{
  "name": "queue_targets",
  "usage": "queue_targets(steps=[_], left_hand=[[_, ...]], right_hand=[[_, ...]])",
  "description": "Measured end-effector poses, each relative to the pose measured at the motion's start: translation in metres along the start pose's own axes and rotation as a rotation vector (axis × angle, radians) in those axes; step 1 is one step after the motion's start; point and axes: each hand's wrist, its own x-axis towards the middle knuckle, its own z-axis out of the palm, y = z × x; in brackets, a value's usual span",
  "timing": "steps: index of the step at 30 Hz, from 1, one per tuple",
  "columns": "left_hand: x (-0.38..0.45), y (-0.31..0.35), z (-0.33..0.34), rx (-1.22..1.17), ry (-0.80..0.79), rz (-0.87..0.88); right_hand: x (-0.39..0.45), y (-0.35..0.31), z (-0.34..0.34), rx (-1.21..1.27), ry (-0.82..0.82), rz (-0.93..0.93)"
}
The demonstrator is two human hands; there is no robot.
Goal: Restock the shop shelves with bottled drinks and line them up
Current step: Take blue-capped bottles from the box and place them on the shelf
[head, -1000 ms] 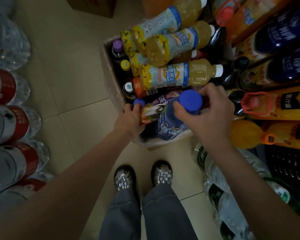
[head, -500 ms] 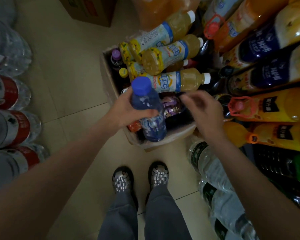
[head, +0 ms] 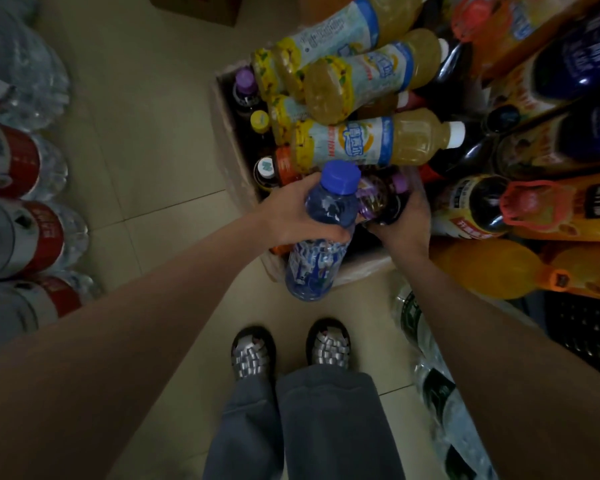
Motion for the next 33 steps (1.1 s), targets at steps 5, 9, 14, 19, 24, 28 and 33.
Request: queue_targets(steps=[5,9,14,19,24,28,33], left_hand=[[0.001,0.001,0.004,0.019,0.014,-0.028],[0.004,0.001,0.007,0.031,0.019,-0.034],[0.001,0.002,0.014,0.024,0.087,-0.036],[-0.025,0.029,0.025,0.081,0.212,-0.063],[-0.086,0.127,0.013,0.132,0.243,-0.033],[-0.15,0.232,0.002,0.176,0.202,0.096],[-0.237,0.365,-0.002,0.298,0.08,0.253]], right_hand=[[-0.031,0.016,0.006,-0.273,-0.021,0.015],[-0.016,0.005,0.014,-0.38,-0.068,-0.007],[-0.022,-0.01,-0.012,-0.231,-0.015,0.128],[-0.032,-0.048,-0.101,-0.251,-0.057,0.145],[-0.057,-0.118,-0.229,-0.334,-0.14,0.036],[-0.104,-0.165,-0.343,-0.19,-0.071,0.03],[-0.195,-0.191,-0.474,0.617,-0.003,0.271]])
